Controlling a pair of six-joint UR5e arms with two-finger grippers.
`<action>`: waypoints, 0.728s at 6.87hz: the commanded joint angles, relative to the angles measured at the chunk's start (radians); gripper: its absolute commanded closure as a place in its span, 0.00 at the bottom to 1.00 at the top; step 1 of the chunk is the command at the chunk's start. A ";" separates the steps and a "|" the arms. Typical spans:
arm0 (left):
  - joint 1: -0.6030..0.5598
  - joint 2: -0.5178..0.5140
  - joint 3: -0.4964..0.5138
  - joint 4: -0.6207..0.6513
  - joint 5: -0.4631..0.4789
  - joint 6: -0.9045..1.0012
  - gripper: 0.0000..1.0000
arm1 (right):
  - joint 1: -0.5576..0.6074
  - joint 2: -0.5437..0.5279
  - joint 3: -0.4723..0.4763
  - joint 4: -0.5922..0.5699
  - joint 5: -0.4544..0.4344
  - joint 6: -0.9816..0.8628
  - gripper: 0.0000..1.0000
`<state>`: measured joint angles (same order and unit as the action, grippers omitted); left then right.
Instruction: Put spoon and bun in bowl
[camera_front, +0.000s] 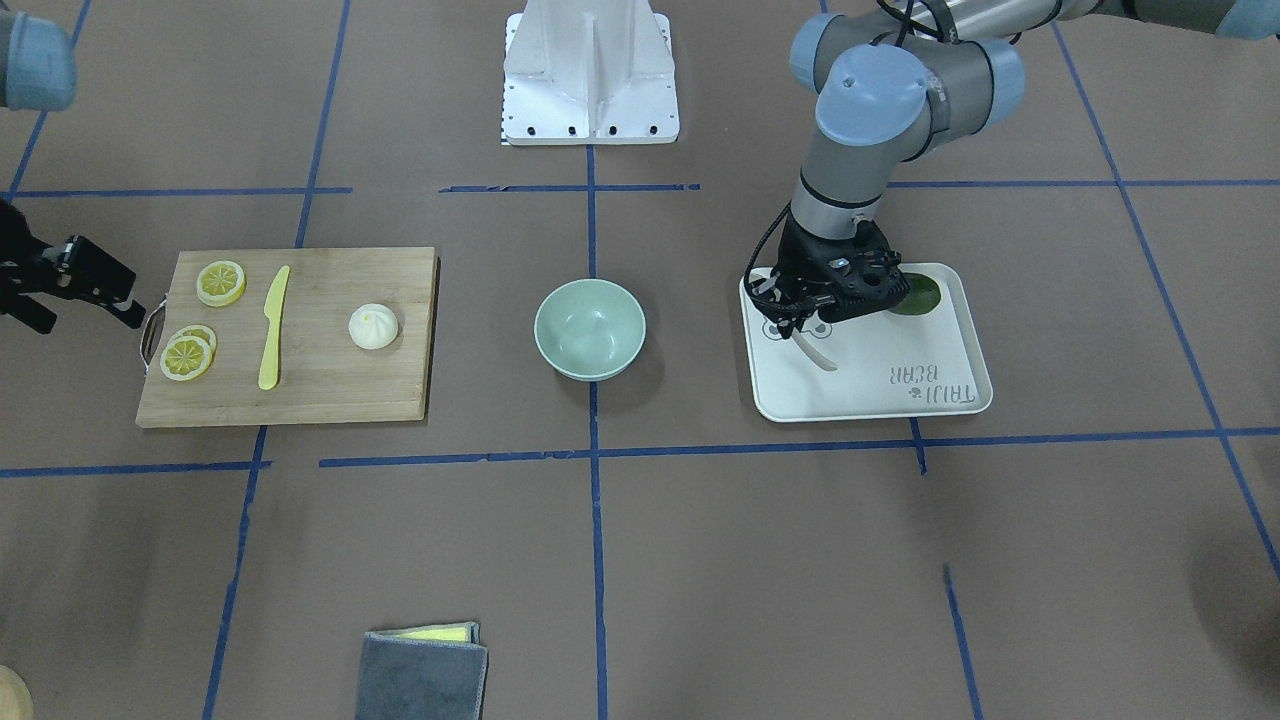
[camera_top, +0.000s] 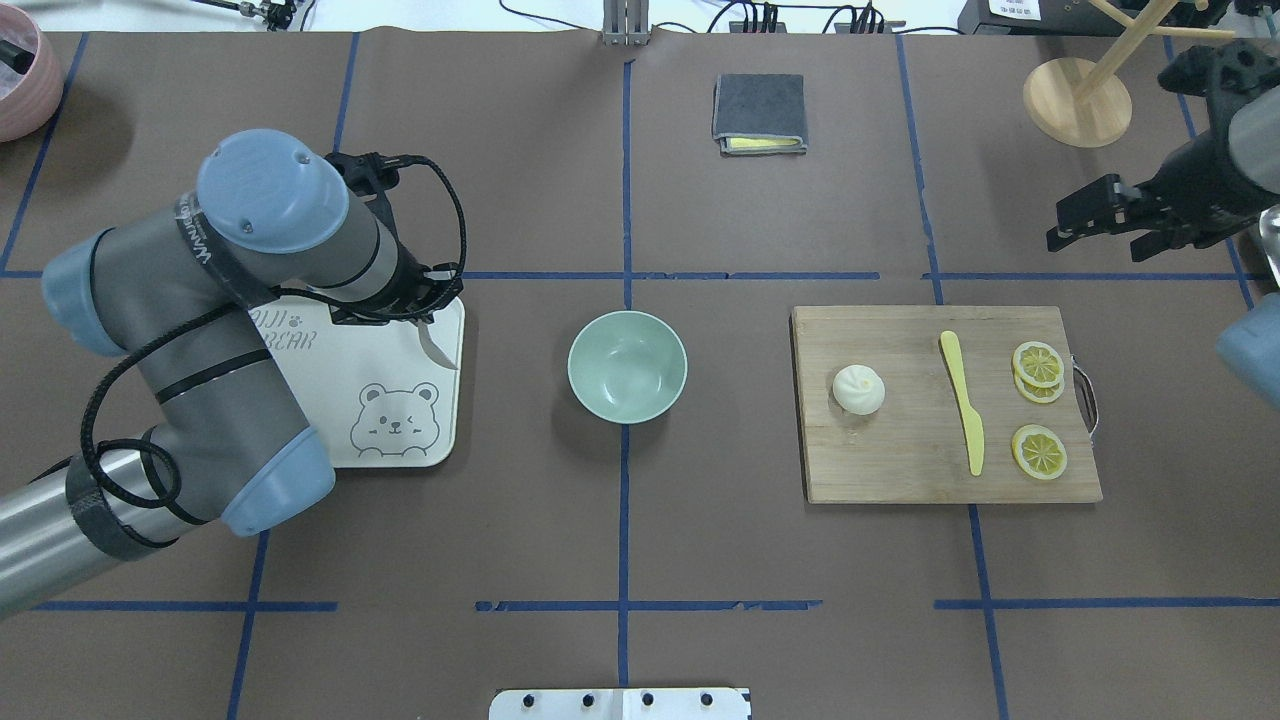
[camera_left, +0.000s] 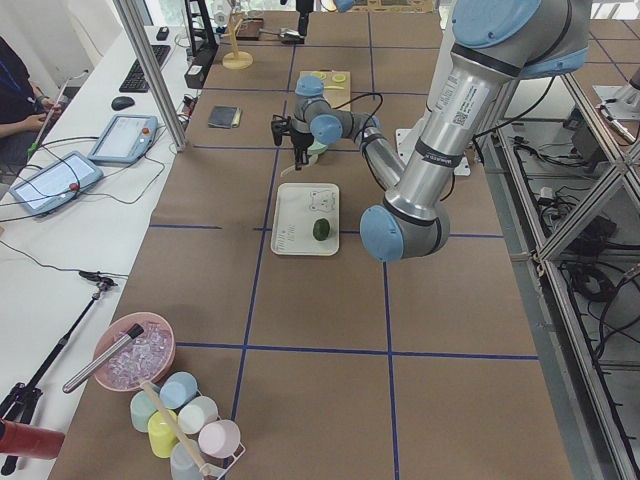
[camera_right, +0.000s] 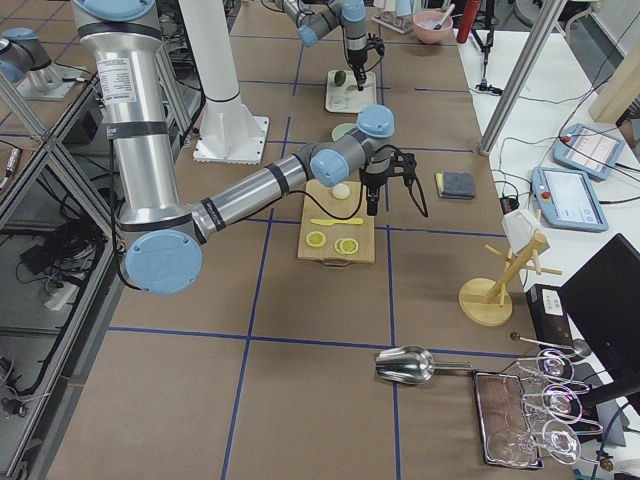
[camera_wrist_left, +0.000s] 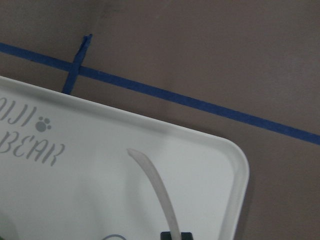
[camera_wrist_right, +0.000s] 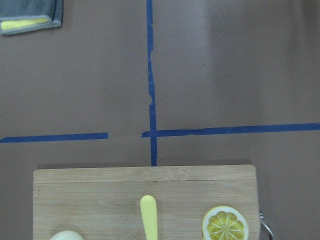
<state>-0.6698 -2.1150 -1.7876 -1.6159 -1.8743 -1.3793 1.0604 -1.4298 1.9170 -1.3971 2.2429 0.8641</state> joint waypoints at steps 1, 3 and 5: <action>0.001 -0.078 0.017 -0.002 -0.002 -0.015 1.00 | -0.193 0.064 -0.009 0.065 -0.154 0.207 0.00; 0.009 -0.115 0.092 -0.140 -0.002 -0.142 1.00 | -0.330 0.087 -0.013 0.064 -0.242 0.271 0.00; 0.016 -0.137 0.146 -0.199 0.000 -0.152 1.00 | -0.416 0.155 -0.079 0.055 -0.304 0.280 0.00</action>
<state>-0.6576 -2.2370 -1.6744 -1.7769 -1.8751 -1.5217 0.6987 -1.3134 1.8782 -1.3389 1.9808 1.1354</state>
